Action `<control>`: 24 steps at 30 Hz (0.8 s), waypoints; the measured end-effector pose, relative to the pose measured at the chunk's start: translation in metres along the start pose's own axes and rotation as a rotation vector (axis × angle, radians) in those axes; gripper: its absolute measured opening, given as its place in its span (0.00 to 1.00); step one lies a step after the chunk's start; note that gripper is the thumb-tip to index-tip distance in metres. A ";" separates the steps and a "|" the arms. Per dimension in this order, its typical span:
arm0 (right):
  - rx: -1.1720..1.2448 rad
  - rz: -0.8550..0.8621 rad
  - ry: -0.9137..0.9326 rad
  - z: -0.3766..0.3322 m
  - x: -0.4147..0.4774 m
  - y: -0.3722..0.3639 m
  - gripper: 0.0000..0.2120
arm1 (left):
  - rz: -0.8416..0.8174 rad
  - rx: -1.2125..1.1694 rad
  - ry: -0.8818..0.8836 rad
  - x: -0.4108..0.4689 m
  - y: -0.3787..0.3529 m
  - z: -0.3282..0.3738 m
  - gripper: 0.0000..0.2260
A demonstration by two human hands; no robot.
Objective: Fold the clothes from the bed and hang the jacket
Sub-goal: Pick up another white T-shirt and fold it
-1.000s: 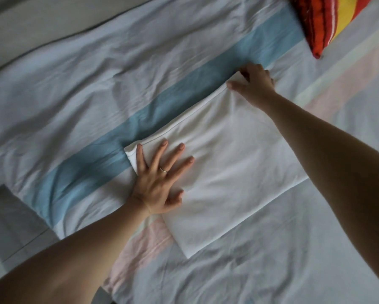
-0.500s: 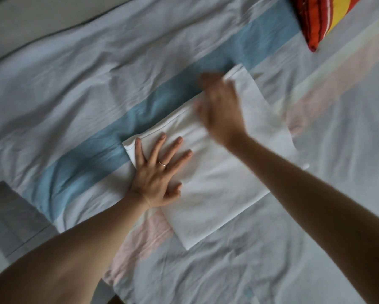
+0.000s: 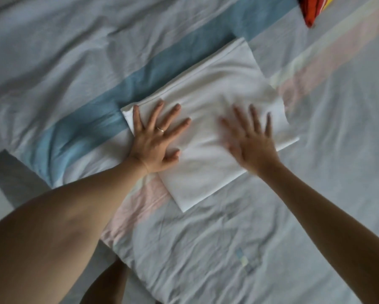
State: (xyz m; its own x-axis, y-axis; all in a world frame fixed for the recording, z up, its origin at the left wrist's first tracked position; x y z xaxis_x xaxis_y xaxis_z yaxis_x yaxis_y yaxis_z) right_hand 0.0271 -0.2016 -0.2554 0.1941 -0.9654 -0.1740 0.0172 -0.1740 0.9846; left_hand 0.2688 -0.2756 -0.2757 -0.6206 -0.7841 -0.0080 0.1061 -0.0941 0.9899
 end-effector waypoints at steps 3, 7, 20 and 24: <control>0.035 -0.042 -0.165 0.020 -0.022 -0.015 0.31 | -0.018 -0.015 0.004 0.002 0.001 0.000 0.34; 0.333 -0.064 -0.924 0.057 -0.056 -0.014 0.36 | -0.019 -0.058 0.074 -0.001 0.009 0.010 0.31; 0.088 -0.255 -0.341 -0.045 -0.144 -0.044 0.34 | -0.190 0.097 -0.149 -0.137 -0.021 0.076 0.29; 0.271 -0.217 -0.505 -0.054 -0.181 -0.031 0.30 | -0.407 0.057 0.009 -0.155 -0.012 0.084 0.31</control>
State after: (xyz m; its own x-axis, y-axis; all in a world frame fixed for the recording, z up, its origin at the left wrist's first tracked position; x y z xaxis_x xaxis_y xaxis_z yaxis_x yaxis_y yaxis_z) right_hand 0.0446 -0.0107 -0.2531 -0.2756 -0.8635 -0.4224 -0.2588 -0.3565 0.8977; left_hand 0.2979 -0.1014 -0.2746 -0.5961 -0.6954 -0.4014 -0.1900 -0.3636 0.9120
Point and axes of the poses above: each hand's wrist, its own x-axis towards the middle knuckle, its own y-axis out of the back of the hand, z = x × y, the point moved 4 cm from there along x, towards the middle knuckle, and after that the axes turned 7 degrees about y, right-handed, at the moved point
